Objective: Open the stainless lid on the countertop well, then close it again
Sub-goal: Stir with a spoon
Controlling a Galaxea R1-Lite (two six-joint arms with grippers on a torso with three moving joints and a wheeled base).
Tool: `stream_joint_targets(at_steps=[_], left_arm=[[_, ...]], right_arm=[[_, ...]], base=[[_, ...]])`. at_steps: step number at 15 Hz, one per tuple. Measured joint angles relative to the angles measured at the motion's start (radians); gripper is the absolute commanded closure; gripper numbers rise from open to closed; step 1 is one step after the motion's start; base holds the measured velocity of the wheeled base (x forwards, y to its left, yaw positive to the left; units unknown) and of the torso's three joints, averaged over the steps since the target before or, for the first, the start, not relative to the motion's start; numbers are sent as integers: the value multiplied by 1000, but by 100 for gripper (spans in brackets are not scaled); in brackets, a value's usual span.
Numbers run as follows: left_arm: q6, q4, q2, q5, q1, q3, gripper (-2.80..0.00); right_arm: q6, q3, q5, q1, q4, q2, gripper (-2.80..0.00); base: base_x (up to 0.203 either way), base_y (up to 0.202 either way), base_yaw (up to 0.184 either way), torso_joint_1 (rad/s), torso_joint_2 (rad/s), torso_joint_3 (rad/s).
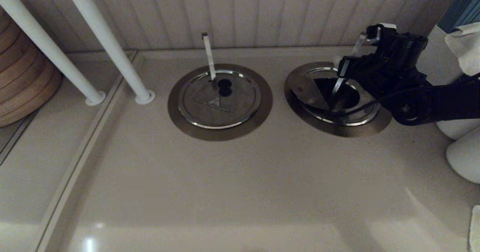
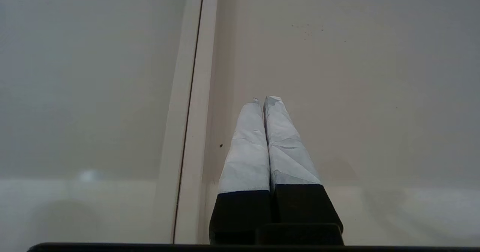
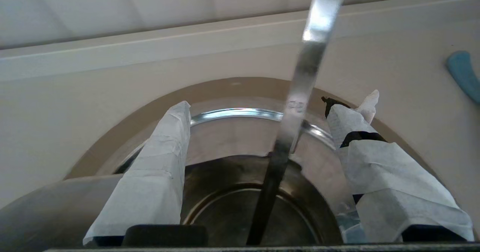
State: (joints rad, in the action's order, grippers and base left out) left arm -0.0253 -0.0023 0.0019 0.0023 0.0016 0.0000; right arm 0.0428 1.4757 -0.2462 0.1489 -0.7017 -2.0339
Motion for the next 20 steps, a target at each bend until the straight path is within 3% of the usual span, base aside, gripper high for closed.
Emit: stream_joint_targets(at_steps=[4,8,10,12,17,20], left_arm=[[0,0,0,0,0,0,0],[-4,0,0,0,-1,0,0],[-4,0,0,0,-1,0,0],[-4,0,0,0,-2,0,0],[-5,0,0,1,-2,0,0],[-5,0,0,0,-2,0,0]], right_arm=[[59,8,47,-9,21,2,-280],[104,-10,56,3,220,87,-280],[98,1,17,20,348,142,-280],[88,28,-75,31,448,184,-280],[76,51,-102,19,436,213,-280],[43,69,-88,-4,293,125,-280]], base=[[0,0,0,0,0,0],[0,0,0,0,0,0],[0,0,0,0,0,0],[0,0,0,0,0,0],[0,0,0,0,0,0],[0,0,0,0,0,0]])
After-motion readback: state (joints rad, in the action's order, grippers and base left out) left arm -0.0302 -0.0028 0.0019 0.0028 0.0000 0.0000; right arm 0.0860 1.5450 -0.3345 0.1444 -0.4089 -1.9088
